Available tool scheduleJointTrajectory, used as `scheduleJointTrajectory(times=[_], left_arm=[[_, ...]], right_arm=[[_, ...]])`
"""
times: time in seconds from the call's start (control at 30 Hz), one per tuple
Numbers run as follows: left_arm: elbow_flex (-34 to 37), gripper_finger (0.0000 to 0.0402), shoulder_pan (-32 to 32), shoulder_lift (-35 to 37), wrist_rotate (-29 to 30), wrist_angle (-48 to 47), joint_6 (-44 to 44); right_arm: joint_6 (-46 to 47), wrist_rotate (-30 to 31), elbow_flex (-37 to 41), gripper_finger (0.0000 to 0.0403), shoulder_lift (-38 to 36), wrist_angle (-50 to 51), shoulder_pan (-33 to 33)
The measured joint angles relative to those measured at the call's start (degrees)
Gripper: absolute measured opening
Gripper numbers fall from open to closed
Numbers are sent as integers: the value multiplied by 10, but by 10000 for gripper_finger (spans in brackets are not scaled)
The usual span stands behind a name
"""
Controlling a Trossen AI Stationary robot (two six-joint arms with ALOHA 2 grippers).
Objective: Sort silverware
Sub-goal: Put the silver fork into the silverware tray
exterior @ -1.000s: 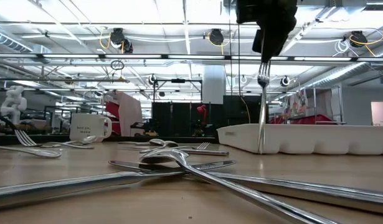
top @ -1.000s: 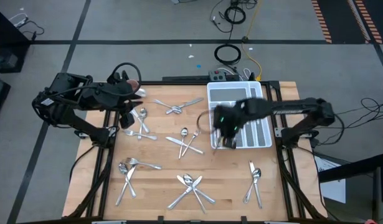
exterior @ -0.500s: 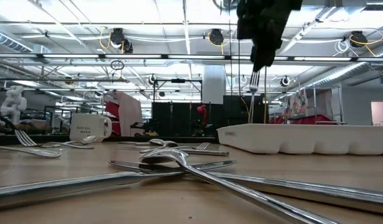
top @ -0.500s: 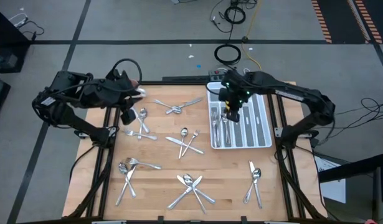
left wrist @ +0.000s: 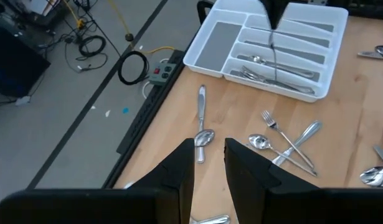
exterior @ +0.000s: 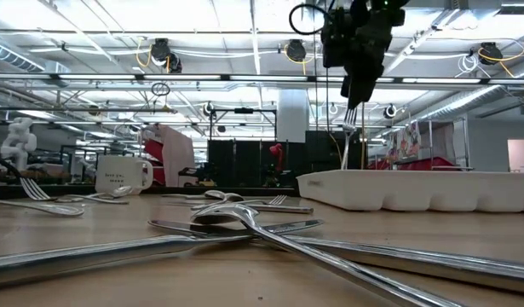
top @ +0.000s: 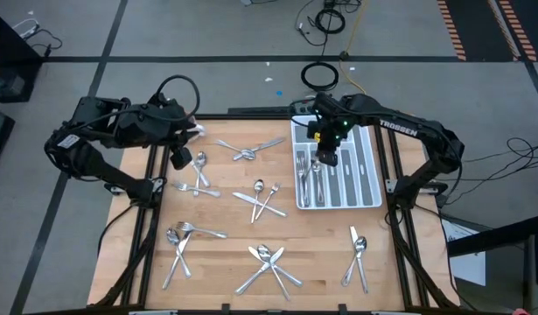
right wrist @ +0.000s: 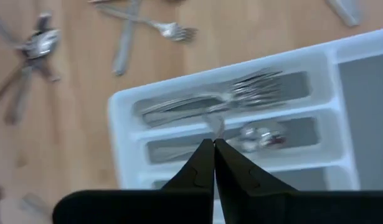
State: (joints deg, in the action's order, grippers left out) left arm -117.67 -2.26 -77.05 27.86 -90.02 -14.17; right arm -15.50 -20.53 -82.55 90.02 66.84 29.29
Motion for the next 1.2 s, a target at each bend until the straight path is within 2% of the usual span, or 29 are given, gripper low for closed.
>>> scheduleJointTrajectory(times=[0.37,0.5,0.77,1.2], left_arm=[[0,93,1,0,0,0,-3],[0,93,1,0,0,0,-4],[0,93,1,0,-1,0,-5],[0,93,1,0,-1,0,-5]], right_arm=[[1,-9,-147,0,-4,110,-22],[0,-12,-148,0,-2,118,-27],[-8,-66,-148,0,26,120,-28],[-45,-100,-148,0,91,121,-28]])
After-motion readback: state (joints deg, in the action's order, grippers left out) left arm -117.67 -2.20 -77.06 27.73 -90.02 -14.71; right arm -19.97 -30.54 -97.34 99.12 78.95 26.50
